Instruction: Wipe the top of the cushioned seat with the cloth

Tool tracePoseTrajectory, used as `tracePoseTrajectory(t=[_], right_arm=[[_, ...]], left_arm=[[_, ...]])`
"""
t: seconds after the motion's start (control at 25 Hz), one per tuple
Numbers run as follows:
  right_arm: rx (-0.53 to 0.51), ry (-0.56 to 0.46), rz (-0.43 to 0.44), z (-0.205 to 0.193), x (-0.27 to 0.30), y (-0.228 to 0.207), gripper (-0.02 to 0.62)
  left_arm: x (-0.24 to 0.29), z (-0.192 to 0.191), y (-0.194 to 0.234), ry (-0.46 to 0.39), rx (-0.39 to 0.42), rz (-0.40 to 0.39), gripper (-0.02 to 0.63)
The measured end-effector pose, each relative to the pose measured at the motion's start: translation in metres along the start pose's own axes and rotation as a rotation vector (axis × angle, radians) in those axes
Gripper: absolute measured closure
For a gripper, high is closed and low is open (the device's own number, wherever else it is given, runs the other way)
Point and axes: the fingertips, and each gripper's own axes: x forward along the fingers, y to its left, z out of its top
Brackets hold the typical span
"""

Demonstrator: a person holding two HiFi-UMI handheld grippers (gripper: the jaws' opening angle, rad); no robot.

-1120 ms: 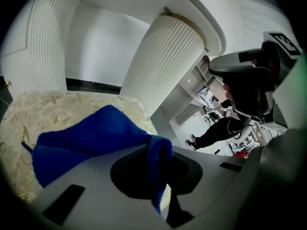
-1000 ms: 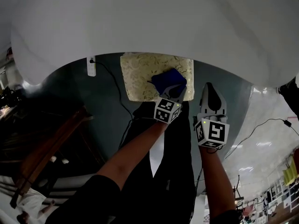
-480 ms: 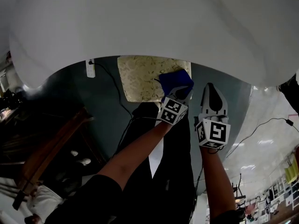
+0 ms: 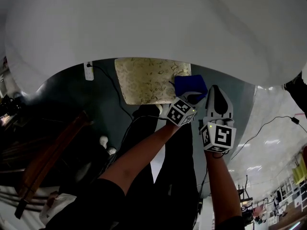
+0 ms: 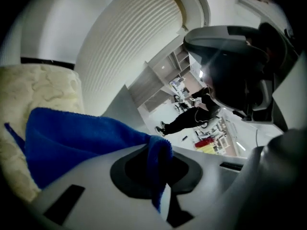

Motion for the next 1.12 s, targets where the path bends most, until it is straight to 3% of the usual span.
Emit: tracePoseTrajectory(t=[0.08,0.28,0.48,0.84,1.12], right_arm=[[-0.001,-0.002,-0.004,0.0,-0.003,-0.002,0.557],[-0.01,-0.013,-0.012,0.009,-0.014,-0.007,0.557],[-0.02,-0.03,-0.018,0.017,-0.024,-0.007,0.557],[-0.023,-0.089,-0.003,0.066,-0.064,0.024,0.557],[-0.02,-0.197,0.037,0.126,-0.106,0.068,0.557]], left_arm=[[0.008,-0.003,-0.012,0.026,0.009,-0.061,0.568],[-0.004,0.027,-0.02,-0.038,0.047,-0.028,0.568],[-0.029,0.05,-0.043,-0.079,0.108,-0.043,0.569],[-0.124,0.099,-0.07,-0.253,0.104,0.094,0.568],[-0.22,0.165,-0.117,-0.403,0.225,0.136,0.568]])
